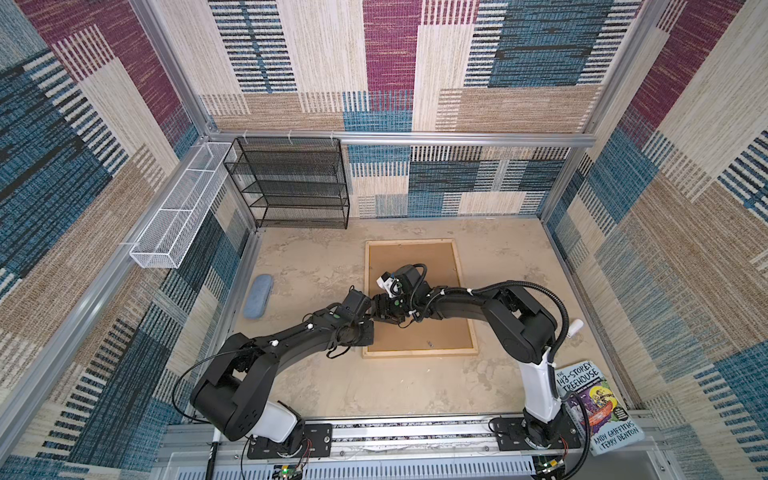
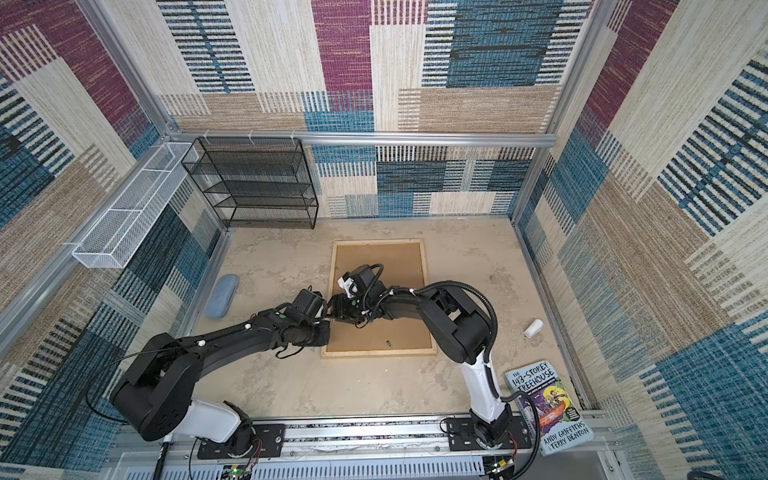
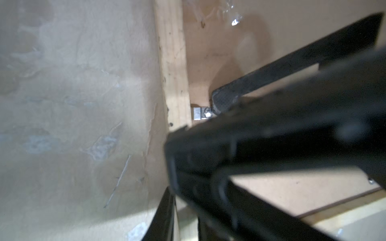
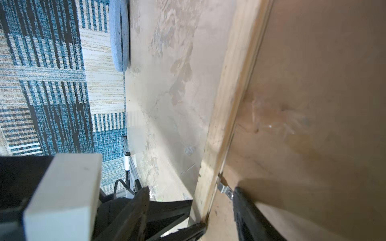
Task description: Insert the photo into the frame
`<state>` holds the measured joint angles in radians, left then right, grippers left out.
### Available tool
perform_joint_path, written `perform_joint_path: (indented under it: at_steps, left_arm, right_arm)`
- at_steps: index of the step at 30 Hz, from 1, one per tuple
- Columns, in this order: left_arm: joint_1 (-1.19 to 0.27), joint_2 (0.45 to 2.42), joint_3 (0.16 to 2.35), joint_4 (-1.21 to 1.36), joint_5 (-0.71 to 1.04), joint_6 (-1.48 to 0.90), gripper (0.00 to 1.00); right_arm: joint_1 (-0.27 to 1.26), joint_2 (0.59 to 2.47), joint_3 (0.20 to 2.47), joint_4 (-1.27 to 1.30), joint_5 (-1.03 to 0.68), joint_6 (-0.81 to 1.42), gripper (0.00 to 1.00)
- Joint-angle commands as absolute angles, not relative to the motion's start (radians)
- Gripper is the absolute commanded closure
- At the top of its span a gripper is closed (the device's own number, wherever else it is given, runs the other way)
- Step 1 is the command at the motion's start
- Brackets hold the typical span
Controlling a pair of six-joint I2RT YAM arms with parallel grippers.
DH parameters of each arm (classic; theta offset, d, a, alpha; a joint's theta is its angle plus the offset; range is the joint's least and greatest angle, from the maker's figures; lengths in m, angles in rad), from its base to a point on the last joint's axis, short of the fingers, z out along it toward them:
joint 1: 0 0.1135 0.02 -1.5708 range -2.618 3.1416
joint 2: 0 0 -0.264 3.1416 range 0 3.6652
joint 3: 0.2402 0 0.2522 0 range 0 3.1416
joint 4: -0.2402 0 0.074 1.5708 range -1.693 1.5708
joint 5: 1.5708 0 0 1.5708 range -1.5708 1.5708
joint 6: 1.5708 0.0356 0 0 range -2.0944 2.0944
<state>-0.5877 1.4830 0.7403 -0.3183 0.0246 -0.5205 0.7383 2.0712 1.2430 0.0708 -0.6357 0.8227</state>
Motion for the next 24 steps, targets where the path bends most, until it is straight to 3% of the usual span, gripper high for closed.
perform_joint_path:
  at_steps: [1,24]
  left_arm:
    - [-0.589,1.482,0.735,-0.298,0.018,-0.477,0.80]
    - [-0.589,1.466,0.729,-0.301,0.030,-0.475,0.80]
  right_arm:
    - [0.743,2.066,1.239,0.061,-0.642,0.849,0.34]
    - [0.751,2.084,1.245,0.105,-0.672,0.880,0.35]
